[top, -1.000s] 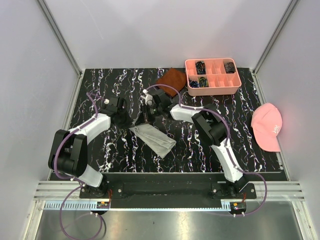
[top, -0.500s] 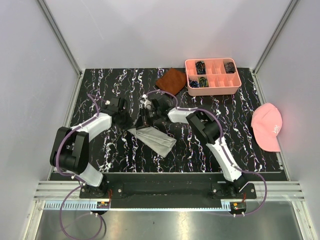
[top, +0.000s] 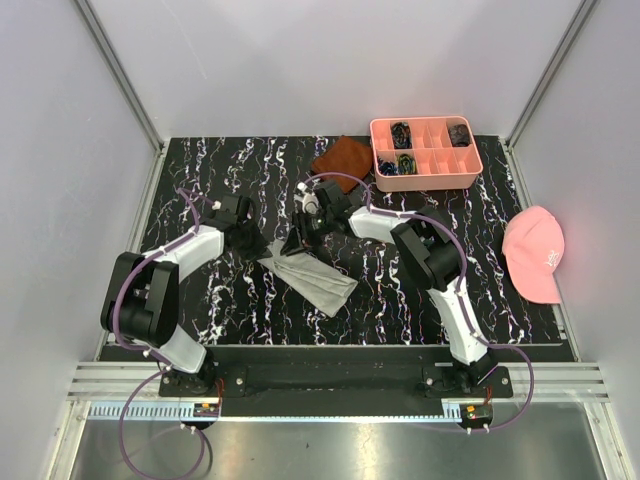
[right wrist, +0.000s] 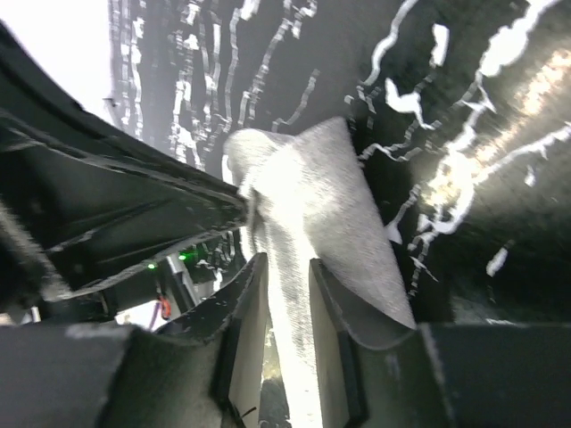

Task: Fold the napkin into a case and place the utensils inside
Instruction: Grasp the top corner of the smaller rectangle folded napkin from the folded napkin, then smooth out the smaller rectangle-folded napkin at the center of the board.

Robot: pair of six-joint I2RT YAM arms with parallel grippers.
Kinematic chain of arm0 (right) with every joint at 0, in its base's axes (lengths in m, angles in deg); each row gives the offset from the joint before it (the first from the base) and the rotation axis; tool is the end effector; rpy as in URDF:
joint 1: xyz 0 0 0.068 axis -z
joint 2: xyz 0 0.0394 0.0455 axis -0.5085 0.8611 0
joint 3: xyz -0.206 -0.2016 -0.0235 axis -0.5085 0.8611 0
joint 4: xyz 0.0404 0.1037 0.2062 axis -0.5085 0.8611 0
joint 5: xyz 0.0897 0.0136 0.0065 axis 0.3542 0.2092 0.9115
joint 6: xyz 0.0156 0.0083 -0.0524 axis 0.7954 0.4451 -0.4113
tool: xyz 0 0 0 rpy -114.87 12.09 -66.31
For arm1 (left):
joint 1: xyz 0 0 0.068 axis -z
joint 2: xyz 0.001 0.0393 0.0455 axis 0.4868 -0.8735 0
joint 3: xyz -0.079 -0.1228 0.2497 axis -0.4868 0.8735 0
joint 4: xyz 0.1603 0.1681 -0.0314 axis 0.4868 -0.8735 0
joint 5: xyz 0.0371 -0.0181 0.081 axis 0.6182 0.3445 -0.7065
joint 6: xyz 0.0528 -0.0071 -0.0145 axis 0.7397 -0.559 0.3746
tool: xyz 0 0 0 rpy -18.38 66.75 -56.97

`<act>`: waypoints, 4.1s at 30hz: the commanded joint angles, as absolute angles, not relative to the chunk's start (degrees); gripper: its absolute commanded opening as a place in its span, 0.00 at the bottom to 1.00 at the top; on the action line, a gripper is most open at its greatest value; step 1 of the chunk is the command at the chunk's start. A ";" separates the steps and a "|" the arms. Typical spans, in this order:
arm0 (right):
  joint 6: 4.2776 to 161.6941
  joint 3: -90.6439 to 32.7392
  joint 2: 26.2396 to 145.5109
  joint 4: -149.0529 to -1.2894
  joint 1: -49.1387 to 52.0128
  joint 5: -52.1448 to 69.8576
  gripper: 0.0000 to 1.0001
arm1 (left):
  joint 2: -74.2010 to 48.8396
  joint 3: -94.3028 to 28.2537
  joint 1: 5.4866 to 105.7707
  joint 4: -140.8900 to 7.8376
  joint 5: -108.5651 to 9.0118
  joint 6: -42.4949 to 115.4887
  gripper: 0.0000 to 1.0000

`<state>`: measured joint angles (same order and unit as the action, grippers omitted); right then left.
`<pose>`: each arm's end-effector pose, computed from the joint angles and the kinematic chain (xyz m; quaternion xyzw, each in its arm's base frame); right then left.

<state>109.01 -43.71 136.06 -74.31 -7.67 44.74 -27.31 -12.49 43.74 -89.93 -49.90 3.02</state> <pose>0.3631 0.3190 0.1605 -0.1896 0.8416 0.4941 0.1083 0.2723 -0.0765 0.2114 -0.2349 0.9339 -0.1892 0.1920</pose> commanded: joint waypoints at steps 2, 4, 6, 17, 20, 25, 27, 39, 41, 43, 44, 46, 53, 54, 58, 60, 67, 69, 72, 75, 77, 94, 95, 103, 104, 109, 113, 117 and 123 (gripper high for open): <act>105.18 -47.08 137.15 -71.02 -8.81 42.35 0.28 | -26.04 -13.50 43.54 -88.49 -48.20 3.69 0.00; 105.44 -48.50 139.35 -70.76 -9.51 42.87 0.24 | -26.57 -13.41 43.63 -87.88 -47.32 3.17 0.00; 106.05 -50.69 141.01 -70.58 -11.44 43.14 0.20 | -27.62 -13.50 43.89 -87.44 -46.53 2.55 0.00; 106.93 -50.53 138.41 -70.49 -11.37 43.31 0.20 | -28.95 -12.01 44.69 -86.47 -48.37 0.44 0.00; 105.97 -46.93 133.49 -69.01 -10.40 42.53 0.24 | -28.51 -12.09 44.69 -86.82 -48.63 1.32 0.00; 99.21 -43.94 128.20 -62.59 -9.78 40.33 0.40 | -28.77 -13.50 44.69 -88.22 -47.84 4.48 0.00; 96.06 -43.06 126.26 -59.61 -9.78 39.19 0.47 | -28.60 -14.47 44.69 -89.72 -48.46 5.80 0.03; 80.57 -38.22 116.77 -42.37 -12.76 19.17 0.71 | -15.68 -11.14 44.77 -93.68 -48.99 5.90 0.47; 78.56 -37.17 115.28 -41.23 -14.42 17.40 0.72 | -13.57 -7.01 45.12 -92.28 -47.58 4.23 0.34; 77.50 -36.73 114.66 -40.09 -15.48 14.41 0.72 | -12.60 -3.33 46.09 -89.99 -46.79 3.34 0.28; 76.45 -36.73 114.40 -39.56 -16.71 13.18 0.72 | -12.68 -2.26 46.44 -88.94 -46.27 2.30 0.26; 76.43 -36.55 114.22 -38.77 -17.68 9.58 0.73 | -13.65 0.02 48.19 -86.23 -44.42 1.32 0.23; 75.11 -37.96 116.15 -35.51 -20.23 4.30 0.69 | -17.34 1.53 54.87 -80.06 -43.18 -4.30 0.15; 75.12 -37.96 116.41 -35.60 -20.67 3.25 0.67 | -18.13 1.44 55.40 -79.79 -44.05 -4.65 0.14; 75.56 -37.96 117.73 -35.69 -21.99 -0.80 0.64 | -18.75 3.10 56.64 -77.77 -45.64 -7.03 0.10; 75.82 -37.69 118.08 -36.30 -22.34 -1.42 0.63 | -18.92 3.98 56.73 -76.81 -45.91 -7.91 0.09; 75.82 -37.34 117.47 -36.74 -24.10 -2.74 0.60 | -18.75 6.62 56.73 -74.35 -45.82 -10.72 0.06; 77.21 -37.08 118.08 -37.09 -24.28 -3.36 0.61 | -19.36 6.63 56.73 -74.08 -45.82 -10.98 0.06; 78.19 -37.16 119.23 -37.09 -24.63 -5.28 0.61 | -19.89 7.06 56.73 -73.20 -45.56 -11.25 0.05; 78.37 -37.43 119.40 -37.18 -24.81 -6.16 0.58 | -19.81 7.42 56.73 -72.85 -45.73 -11.51 0.04; 78.54 -37.60 119.32 -37.27 -24.90 -6.78 0.49 | -19.89 7.68 56.73 -72.50 -45.56 -11.60 0.04; 83.02 -44.46 118.87 -31.30 -24.98 7.34 0.05 | -19.19 8.21 56.90 -71.35 -45.38 -12.22 0.02; 83.90 -45.07 118.96 -31.21 -24.98 8.24 0.05 | -18.93 8.29 56.99 -71.35 -45.47 -12.48 0.02; 86.10 -43.15 121.95 -33.39 -24.90 13.87 0.05 | -17.70 9.17 57.61 -71.44 -46.26 -12.66 0.01; 86.54 -41.66 122.13 -34.01 -24.81 13.87 0.05 | -17.61 9.17 57.52 -71.53 -46.43 -12.66 0.01; 89.00 -36.21 122.65 -39.90 -24.63 14.57 0.07 | -15.59 8.56 57.52 -74.07 -48.54 -11.43 0.01; 90.41 -33.74 123.53 -43.33 -24.28 15.45 0.08 | -11.38 6.54 54.36 -78.11 -48.64 -8.88 0.05; 91.81 -30.76 122.22 -47.28 -23.84 16.68 0.09 | -9.69 1.99 48.22 -81.02 -44.25 -6.24 0.18; 92.26 -28.55 121.43 -48.96 -23.14 17.21 0.10 | -18.65 -3.83 47.14 -77.44 -35.91 -6.76 0.15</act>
<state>91.70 -31.40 120.12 -46.34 -23.19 17.88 -13.81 0.23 47.04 -80.88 -43.32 -7.63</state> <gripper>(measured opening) 0.093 0.166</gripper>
